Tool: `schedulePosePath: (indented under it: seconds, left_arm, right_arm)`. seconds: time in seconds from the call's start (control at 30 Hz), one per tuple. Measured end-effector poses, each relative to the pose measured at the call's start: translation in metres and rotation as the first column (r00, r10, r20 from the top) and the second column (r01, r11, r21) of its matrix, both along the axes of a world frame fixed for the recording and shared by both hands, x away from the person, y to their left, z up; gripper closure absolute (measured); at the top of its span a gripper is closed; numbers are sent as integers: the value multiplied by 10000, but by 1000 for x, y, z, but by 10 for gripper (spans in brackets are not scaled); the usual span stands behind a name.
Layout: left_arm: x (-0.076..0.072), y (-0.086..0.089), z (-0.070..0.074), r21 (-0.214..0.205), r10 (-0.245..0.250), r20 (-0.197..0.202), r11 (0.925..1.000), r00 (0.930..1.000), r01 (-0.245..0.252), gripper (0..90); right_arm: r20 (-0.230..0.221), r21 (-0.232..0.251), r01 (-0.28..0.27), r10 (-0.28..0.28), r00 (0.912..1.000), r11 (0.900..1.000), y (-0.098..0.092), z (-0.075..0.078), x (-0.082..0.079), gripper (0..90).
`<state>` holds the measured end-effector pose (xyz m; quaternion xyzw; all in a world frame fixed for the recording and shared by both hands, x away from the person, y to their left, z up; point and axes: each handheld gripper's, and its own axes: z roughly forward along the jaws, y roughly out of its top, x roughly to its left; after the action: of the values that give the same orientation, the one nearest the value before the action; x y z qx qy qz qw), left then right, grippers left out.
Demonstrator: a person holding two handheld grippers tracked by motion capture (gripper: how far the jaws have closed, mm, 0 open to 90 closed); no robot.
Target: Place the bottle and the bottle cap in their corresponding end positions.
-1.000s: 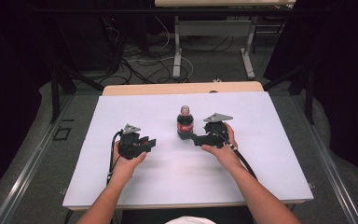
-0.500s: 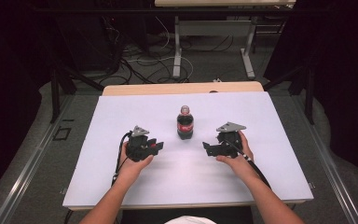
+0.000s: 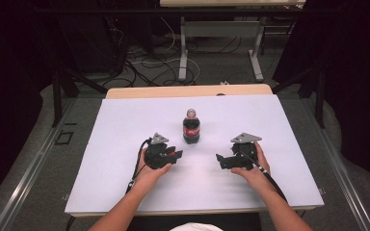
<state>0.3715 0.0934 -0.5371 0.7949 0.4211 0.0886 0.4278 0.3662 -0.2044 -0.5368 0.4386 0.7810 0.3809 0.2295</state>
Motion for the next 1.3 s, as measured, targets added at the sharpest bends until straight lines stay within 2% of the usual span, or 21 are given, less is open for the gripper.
schedulePosePath:
  seconds: [0.07, 0.27, 0.33, 0.4, 0.47, 0.53, 0.6, 0.63, 0.67, 0.77, 0.8, 0.93, 1.3]
  left_arm:
    - [0, -8, -5, -10, -122, 49, 9999, 9999, 122, 618]
    - [-1, -29, -16, -122, -475, -311, 9988, 9984, 471, 618]
    - [-2, -34, -18, 65, -782, -172, 9969, 9968, 783, 618]
    - [-5, -41, -20, 8, -859, -247, 9963, 9960, 859, 618]
    - [-6, -44, -21, 187, -1107, -37, 9937, 9938, 1107, 618]
    - [-7, -47, -22, 224, -1208, -111, 9924, 9926, 1210, 619]
    - [-7, -50, -23, 163, -1184, -34, 9928, 9930, 1184, 618]
    - [-7, -51, -23, 124, -1177, -229, 9929, 9928, 1180, 618]
    - [-7, -52, -24, 166, -1256, -92, 9919, 9920, 1258, 618]
    - [-8, -54, -25, 264, -1393, -171, 9898, 9901, 1397, 617]
    - [-7, -54, -25, 412, -1472, -126, 9882, 9890, 1476, 617]
    - [-8, -56, -27, 573, -1484, -103, 9872, 9889, 1488, 612]
    - [-7, -54, -27, 526, -1436, -107, 9882, 9896, 1440, 549]
  right_arm:
    - [11, 88, 141, -141, 9999, 9999, -1, -1, 0, 0]
    - [-45, 159, 69, -69, 10000, 9999, 0, -5, -1, 0]
    - [-100, 191, 62, -60, 9999, 9998, 1, -6, -1, 0]
    - [-20, 135, 12, -11, 10000, 9999, 1, -6, -1, 0]
    - [-29, 192, 99, -98, 9999, 9998, 1, -5, -1, 0]
    - [42, 216, 58, -59, 10000, 9998, 0, -4, -2, 0]
    - [66, 252, 102, -104, 9999, 9996, -1, -3, -2, 0]
    - [78, 269, 107, -109, 9999, 9996, -1, -3, -2, 0]
    - [55, 258, 121, -122, 9999, 9996, -1, -3, -2, 0]
    - [50, 262, 137, -138, 9999, 9996, -1, -3, -2, 0]
    - [-30, 243, 104, -103, 9999, 9997, -1, -3, -2, 0]
    - [37, 340, 106, -107, 9999, 9994, -2, -3, -2, 0]
    - [170, 458, 191, -199, 9997, 9988, -4, -1, -2, 0]
